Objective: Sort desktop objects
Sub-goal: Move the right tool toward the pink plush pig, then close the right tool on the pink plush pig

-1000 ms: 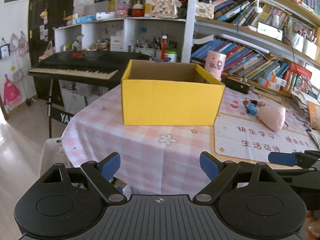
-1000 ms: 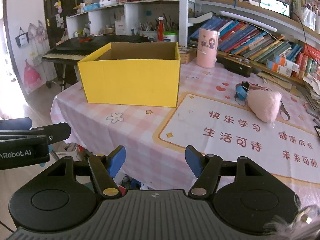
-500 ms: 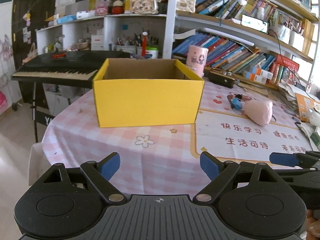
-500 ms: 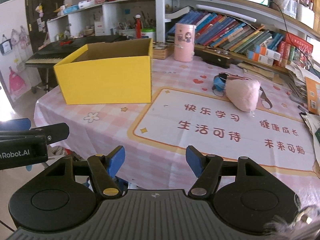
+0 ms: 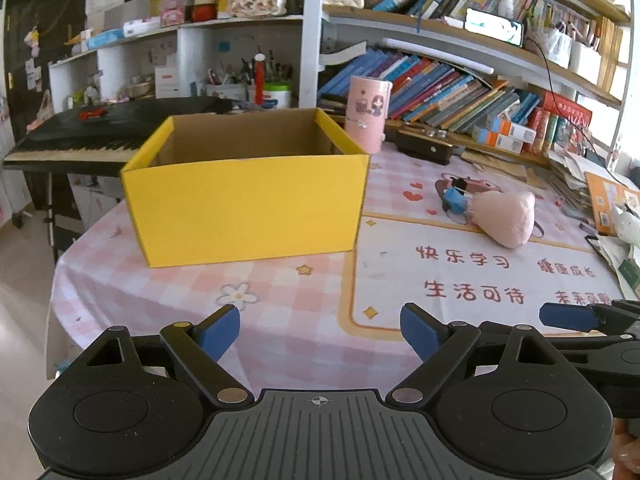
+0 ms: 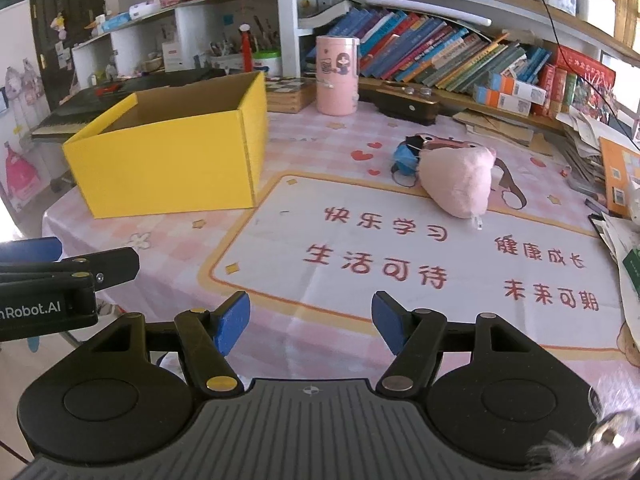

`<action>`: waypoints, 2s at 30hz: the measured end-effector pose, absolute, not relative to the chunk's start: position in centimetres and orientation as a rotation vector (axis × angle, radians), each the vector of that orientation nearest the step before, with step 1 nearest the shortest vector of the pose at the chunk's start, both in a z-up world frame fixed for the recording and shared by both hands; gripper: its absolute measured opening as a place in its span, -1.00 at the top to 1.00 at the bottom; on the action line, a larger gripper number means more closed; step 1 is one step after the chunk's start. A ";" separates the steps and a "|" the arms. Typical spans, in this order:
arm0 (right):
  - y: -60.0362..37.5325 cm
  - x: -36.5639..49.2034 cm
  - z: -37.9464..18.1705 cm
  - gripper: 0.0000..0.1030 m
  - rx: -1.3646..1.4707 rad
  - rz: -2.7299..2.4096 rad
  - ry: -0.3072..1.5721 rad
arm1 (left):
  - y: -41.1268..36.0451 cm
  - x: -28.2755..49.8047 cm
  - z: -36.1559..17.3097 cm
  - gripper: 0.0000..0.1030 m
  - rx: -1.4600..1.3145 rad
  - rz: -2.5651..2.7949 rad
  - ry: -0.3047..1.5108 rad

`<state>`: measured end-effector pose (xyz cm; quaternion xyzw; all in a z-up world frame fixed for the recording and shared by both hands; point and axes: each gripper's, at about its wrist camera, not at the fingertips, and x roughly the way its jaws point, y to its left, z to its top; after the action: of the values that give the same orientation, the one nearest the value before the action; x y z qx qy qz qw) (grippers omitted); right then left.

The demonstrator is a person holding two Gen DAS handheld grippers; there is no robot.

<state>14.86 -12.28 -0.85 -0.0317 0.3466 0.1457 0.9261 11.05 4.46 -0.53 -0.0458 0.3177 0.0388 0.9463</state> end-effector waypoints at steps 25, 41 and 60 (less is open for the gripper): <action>-21.9 24.7 -0.7 -0.29 -0.042 0.258 0.748 | -4.8 21.2 -0.8 -0.75 -0.072 0.041 0.696; -26.5 30.0 -1.2 -0.44 -0.050 0.295 0.745 | -8.9 24.7 -1.0 -0.75 -0.080 0.110 0.706; -25.0 37.7 -3.9 -0.59 -0.109 0.389 0.761 | -9.4 26.9 -1.2 -0.75 -0.055 0.237 0.753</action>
<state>37.75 -25.01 -3.86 -0.0527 0.3690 0.1887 0.9086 26.91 -9.36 -1.17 -0.0270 0.3667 0.1153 0.9228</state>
